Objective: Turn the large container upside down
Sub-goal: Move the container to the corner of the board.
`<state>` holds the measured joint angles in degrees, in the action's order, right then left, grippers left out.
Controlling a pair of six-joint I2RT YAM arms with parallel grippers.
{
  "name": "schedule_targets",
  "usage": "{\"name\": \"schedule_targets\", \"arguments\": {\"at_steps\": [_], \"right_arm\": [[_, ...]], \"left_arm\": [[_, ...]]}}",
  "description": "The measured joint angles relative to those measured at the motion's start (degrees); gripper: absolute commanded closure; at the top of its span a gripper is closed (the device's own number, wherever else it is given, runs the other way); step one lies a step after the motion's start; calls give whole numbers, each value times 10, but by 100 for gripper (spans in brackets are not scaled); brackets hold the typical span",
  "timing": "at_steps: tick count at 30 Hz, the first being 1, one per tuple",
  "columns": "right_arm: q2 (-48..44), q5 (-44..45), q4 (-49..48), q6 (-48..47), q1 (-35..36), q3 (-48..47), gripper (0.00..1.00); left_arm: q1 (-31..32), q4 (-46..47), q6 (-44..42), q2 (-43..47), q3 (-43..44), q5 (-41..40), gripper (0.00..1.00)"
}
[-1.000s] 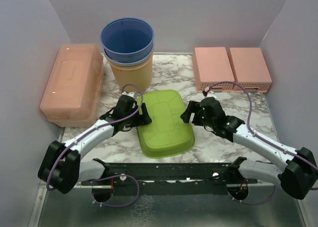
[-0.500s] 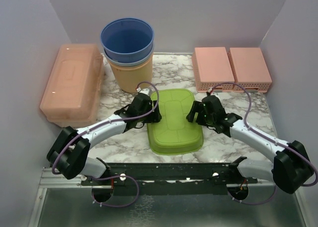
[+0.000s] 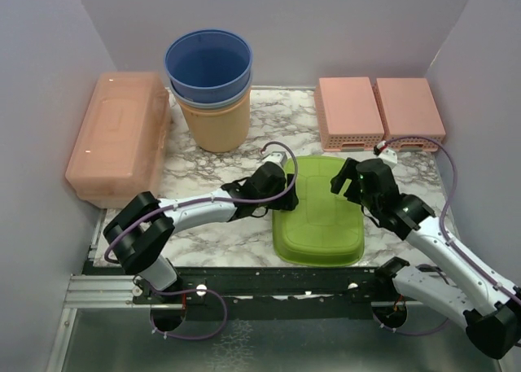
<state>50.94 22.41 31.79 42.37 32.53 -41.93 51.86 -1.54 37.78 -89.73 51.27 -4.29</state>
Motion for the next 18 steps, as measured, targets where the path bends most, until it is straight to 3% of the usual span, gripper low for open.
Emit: {"name": "schedule_targets", "arguments": {"at_steps": [3, 5, 9, 14, 18], "right_arm": [[-22, 1, 5, -15, 0, -24, 9], [-31, -12, 3, -23, 0, -30, 2], [-27, -69, -4, -33, 0, -30, 1], [56, -141, 0, -34, 8, -57, 1], [137, -118, 21, -28, 79, -95, 1]], "left_arm": [[12, 0, 18, -3, 2, -10, 19], [15, -5, 26, 6, -4, -19, 15], [15, -28, 36, 75, -42, -57, 10], [-2, -85, 41, 225, -71, -127, 4], [-65, -134, 45, 306, -78, -163, 1]]}}
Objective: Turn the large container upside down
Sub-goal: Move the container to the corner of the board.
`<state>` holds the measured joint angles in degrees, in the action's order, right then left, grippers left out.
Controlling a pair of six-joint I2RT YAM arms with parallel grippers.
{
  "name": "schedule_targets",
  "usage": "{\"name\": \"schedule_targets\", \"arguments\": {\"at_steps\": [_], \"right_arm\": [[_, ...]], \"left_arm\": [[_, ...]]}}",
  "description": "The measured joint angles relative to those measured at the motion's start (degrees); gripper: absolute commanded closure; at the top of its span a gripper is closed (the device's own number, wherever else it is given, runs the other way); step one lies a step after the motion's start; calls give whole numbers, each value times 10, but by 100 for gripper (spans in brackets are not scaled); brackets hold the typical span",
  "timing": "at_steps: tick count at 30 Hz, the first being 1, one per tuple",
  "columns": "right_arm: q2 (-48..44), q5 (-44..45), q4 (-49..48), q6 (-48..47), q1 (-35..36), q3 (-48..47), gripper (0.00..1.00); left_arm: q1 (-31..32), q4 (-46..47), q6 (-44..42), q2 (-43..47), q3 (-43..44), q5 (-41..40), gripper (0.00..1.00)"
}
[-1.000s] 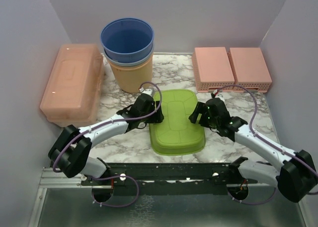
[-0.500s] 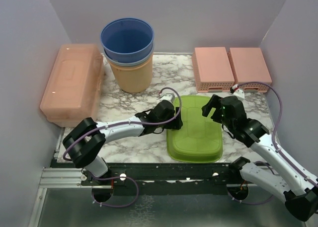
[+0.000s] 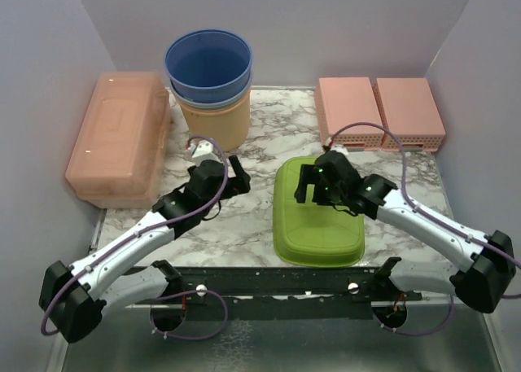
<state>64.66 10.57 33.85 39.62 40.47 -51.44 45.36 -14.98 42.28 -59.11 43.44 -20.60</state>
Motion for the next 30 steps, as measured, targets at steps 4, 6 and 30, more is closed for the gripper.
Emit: {"name": "schedule_targets", "arguments": {"at_steps": [4, 6, 30], "right_arm": [[105, 101, 68, 28, 112, -97, 0], [158, 154, 104, 51, 158, -143, 0], [160, 332, 227, 193, 190, -64, 0]], "left_arm": [[-90, -63, -19, 54, -18, -1, 1], [-123, -95, -34, 73, -18, -2, 1], [-169, -195, -138, 165, -21, -106, 1]]}}
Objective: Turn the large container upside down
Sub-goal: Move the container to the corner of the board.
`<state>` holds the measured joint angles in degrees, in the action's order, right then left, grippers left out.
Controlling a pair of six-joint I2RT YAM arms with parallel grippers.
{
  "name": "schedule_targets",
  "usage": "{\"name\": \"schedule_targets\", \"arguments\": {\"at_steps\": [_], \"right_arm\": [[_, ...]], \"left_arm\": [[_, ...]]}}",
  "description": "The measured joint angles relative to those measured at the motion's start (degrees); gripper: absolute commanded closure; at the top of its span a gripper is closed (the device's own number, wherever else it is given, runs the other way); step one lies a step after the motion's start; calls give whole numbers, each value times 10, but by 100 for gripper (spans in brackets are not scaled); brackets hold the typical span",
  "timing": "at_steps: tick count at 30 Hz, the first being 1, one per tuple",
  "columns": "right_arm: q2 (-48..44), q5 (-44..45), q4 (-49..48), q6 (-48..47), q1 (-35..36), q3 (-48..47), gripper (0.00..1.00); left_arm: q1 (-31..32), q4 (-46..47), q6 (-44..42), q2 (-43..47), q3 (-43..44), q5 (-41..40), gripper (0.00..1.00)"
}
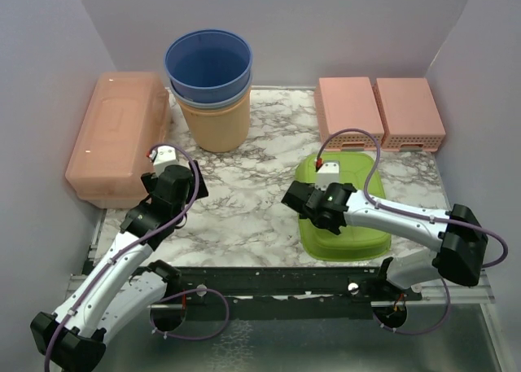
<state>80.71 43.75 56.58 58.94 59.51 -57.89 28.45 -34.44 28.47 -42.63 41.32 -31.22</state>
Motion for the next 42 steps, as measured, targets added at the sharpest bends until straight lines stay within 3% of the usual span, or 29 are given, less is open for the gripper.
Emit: {"name": "schedule_targets", "arguments": {"at_steps": [6, 12, 18, 24, 42], "right_arm": [[23, -17, -9, -49, 0, -54, 0], [149, 19, -19, -78, 0, -157, 0], [204, 54, 12, -59, -4, -150, 0], [176, 57, -5, -56, -44, -75, 0], [-36, 24, -82, -95, -169, 90, 0]], "left_arm": [[0, 12, -7, -6, 0, 6, 1], [0, 15, -10, -7, -5, 12, 1], [0, 16, -11, -7, -6, 12, 1], [0, 18, -14, -12, -6, 12, 1], [-3, 20, -18, -36, -6, 14, 1]]}}
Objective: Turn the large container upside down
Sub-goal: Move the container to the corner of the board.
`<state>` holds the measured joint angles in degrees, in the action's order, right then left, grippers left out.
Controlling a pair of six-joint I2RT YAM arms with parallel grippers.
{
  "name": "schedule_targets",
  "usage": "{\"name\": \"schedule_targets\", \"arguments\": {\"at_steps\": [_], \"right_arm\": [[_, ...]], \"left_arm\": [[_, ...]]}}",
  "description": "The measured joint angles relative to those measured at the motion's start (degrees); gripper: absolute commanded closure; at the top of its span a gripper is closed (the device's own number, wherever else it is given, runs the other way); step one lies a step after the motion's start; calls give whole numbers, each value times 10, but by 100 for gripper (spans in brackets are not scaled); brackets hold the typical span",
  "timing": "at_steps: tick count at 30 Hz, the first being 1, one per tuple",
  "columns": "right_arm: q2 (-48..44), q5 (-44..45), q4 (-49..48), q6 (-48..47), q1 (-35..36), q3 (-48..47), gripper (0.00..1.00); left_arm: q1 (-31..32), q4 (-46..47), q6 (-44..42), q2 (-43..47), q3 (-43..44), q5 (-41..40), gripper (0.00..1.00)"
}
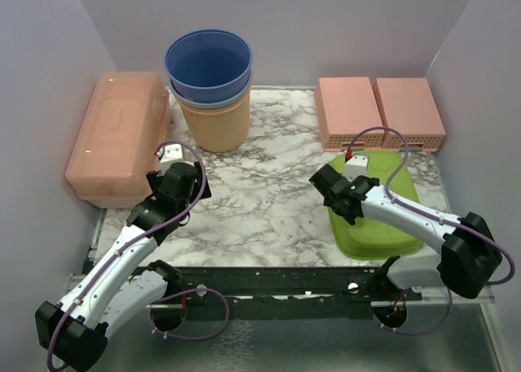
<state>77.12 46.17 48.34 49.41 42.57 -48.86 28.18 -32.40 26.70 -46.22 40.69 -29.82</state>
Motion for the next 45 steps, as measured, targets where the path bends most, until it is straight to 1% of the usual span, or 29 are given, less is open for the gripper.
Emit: {"name": "schedule_targets", "arguments": {"at_steps": [3, 6, 10, 13, 18, 23, 25, 30, 37, 41, 45], "right_arm": [[-26, -6, -8, -8, -17, 3, 0], [-30, -15, -9, -21, -23, -1, 0], [-25, -47, -14, -47, -24, -37, 0], [-16, -65, -38, -72, -24, -65, 0], [50, -49, -63, -92, -24, -93, 0], [149, -15, -50, -79, -30, -119, 0], [160, -1, -43, -77, -35, -119, 0], [150, 3, -40, -68, -68, -112, 0], [99, 3, -50, -71, -125, -62, 0], [60, 1, -57, -90, -174, -30, 0], [34, -4, -75, -124, -212, -22, 0]], "left_arm": [[-1, 0, 0, -2, 0, 0, 1], [-3, 1, 0, -8, 0, 0, 1], [-7, 1, 0, -15, 0, 0, 1], [-9, 1, 0, -14, 0, 0, 1], [-11, 1, 0, -14, 0, 0, 1], [-11, 1, 0, -14, 0, 0, 1], [-11, 1, 0, -14, 0, 0, 1], [-11, 2, 0, -13, 0, 0, 1], [-12, 2, 0, -13, 0, 0, 1], [-12, 2, -1, -13, 0, 1, 1], [-12, 2, -2, -13, 0, 1, 1]]}}
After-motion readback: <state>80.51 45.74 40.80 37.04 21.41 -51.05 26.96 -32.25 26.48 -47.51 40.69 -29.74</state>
